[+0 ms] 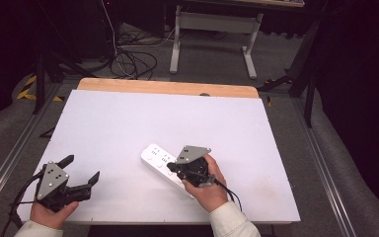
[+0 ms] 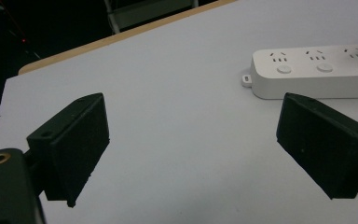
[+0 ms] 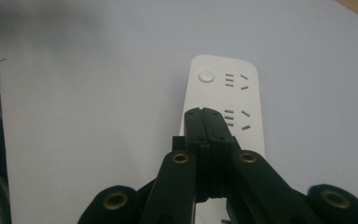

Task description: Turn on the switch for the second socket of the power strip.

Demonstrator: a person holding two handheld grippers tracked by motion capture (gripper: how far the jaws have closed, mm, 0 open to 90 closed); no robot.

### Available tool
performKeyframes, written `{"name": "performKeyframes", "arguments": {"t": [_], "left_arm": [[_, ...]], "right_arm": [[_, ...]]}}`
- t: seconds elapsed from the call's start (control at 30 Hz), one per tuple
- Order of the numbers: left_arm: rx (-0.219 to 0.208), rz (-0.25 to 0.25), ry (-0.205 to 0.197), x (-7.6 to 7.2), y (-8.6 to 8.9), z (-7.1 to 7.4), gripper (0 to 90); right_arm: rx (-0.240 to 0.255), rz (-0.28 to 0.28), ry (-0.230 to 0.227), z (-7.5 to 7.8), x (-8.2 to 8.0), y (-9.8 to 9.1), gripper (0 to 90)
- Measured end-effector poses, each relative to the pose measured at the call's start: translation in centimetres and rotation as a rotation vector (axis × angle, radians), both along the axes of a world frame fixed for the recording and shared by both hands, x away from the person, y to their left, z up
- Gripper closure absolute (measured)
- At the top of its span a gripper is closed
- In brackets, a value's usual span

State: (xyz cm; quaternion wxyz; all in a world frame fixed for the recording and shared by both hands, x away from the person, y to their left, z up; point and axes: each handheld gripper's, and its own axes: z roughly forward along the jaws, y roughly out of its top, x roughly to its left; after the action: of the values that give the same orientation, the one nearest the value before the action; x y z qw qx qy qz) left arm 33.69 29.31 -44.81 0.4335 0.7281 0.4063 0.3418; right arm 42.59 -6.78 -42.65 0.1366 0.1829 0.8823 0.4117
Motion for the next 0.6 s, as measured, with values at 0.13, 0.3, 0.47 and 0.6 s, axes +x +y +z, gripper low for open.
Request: {"name": "performKeyframes", "arguments": {"t": [0.13,0.3,0.47,0.6], "left_arm": [[0.000,0.000,0.000,0.0,0.0,0.0,9.7],[0.000,0.002,0.001,0.0,0.0,0.0,9.8],[0.000,0.003,0.000,0.0,0.0,0.0,9.8],[-0.001,0.003,0.001,0.0,0.0,0.0,9.7]], "right_arm": [[0.012,-0.009,-0.001,0.4,0.0,-0.5,90.0],[0.021,-0.009,-0.014,0.7,-0.2,-0.8,90.0],[0.043,-0.012,-0.019,1.2,-0.3,-1.3,90.0],[0.035,-0.008,-0.023,1.3,-0.3,-1.3,90.0]]}}
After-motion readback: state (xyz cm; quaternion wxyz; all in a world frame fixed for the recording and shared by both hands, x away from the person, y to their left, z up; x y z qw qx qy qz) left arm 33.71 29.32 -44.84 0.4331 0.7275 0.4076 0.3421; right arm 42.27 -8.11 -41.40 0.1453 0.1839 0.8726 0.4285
